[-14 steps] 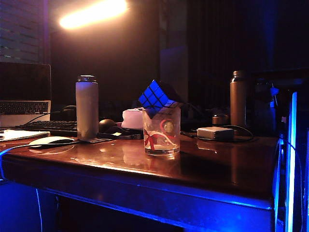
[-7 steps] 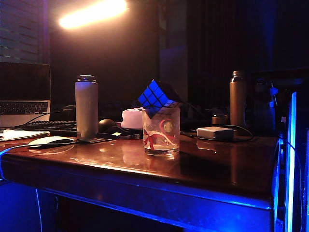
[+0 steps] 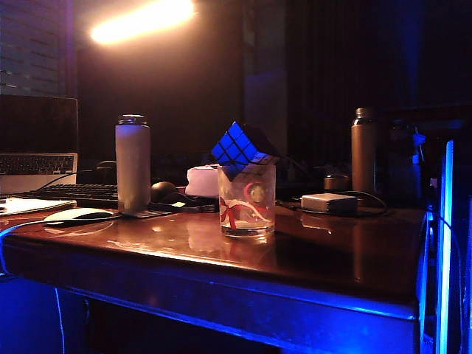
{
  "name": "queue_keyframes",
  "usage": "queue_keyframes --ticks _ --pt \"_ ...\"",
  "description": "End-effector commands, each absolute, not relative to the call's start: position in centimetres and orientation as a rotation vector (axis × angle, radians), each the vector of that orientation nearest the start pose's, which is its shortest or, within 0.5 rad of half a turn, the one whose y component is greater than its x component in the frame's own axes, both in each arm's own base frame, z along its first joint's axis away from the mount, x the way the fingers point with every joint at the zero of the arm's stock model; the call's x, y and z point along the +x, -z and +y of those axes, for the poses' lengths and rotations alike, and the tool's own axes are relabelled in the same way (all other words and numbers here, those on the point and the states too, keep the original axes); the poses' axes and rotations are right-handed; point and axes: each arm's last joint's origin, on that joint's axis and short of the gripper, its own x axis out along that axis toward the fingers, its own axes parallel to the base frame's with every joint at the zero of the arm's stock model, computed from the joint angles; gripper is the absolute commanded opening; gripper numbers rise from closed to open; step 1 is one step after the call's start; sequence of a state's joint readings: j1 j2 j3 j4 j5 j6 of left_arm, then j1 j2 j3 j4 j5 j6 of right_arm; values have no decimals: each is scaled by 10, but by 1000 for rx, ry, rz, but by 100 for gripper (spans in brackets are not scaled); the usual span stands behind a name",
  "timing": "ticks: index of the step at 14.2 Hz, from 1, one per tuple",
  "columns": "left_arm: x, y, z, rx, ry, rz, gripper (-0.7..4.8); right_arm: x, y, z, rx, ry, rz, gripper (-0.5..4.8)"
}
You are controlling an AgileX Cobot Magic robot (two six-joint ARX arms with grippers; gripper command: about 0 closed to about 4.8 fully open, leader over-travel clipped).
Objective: Stack the Rubik's Cube on top of the glass cup.
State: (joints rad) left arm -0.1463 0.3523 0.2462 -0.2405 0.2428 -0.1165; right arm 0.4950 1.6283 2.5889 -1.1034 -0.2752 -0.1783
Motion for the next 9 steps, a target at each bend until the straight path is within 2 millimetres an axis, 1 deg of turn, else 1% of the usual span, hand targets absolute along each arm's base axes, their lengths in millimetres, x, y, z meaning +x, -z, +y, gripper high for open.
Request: queue_keyframes --ticks 1,3,5,9 --pt "111 -180 -23 -95 369 391 -3 146 -607 88 -170 -773 -30 1" --pt "111 -172 -23 -71 370 399 -3 119 -615 73 -164 -767 -83 0" --pt "111 -170 -23 -50 371 393 -3 98 -617 62 -164 -752 -96 0" --pt "110 -168 -23 -52 373 412 -2 75 -615 49 -165 -729 -89 0"
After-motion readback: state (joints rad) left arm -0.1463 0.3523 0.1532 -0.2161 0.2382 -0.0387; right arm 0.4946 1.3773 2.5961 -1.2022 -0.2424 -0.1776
